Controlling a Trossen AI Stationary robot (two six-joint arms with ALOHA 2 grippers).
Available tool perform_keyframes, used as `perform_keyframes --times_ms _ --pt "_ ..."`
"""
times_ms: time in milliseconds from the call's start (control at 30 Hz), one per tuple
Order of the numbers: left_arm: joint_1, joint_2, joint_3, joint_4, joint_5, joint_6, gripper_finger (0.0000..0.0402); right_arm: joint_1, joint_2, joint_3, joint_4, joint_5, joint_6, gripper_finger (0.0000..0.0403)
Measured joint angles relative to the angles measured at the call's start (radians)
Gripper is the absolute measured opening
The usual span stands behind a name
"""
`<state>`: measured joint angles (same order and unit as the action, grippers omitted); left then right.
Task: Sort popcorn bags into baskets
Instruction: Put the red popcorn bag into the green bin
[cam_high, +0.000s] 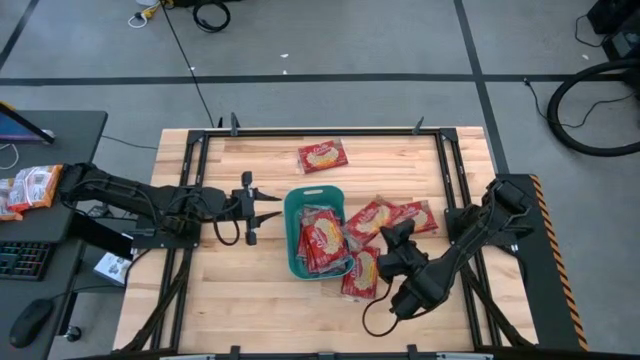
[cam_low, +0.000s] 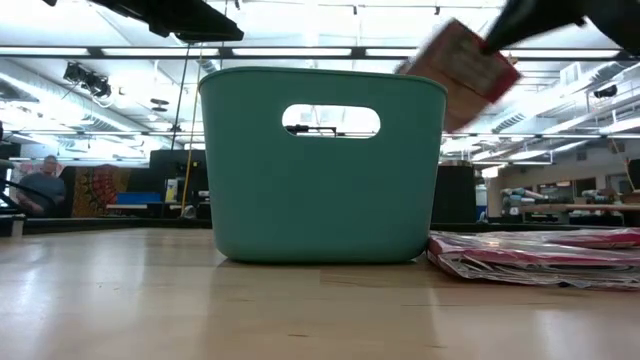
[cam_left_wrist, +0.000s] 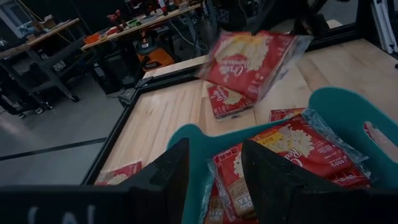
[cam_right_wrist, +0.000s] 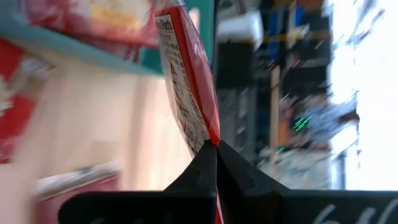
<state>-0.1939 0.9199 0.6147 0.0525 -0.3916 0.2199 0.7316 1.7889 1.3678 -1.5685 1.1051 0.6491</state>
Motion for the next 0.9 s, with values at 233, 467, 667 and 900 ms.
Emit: perform_keyframes --times_ms 233,467,667,900 --pt "0.0 0.0 0.0 0.001 0.0 0.001 0.0151 -0.009 -0.002 0.029 0.086 0.106 -0.339 0.0001" --pt "0.0 0.0 0.0 0.022 0.0 0.002 0.0151 -0.081 -0.002 0.029 0.362 0.069 -0.793 0.0001" --pt "0.0 0.0 0.0 0.026 0.0 0.003 0.015 -0.131 -0.002 0.029 0.567 0.046 -1.134 0.0001" --pt "0.0 0.0 0.0 0.027 0.0 0.028 0.0151 -0.17 -0.002 0.029 0.785 -0.007 -1.394 0.0"
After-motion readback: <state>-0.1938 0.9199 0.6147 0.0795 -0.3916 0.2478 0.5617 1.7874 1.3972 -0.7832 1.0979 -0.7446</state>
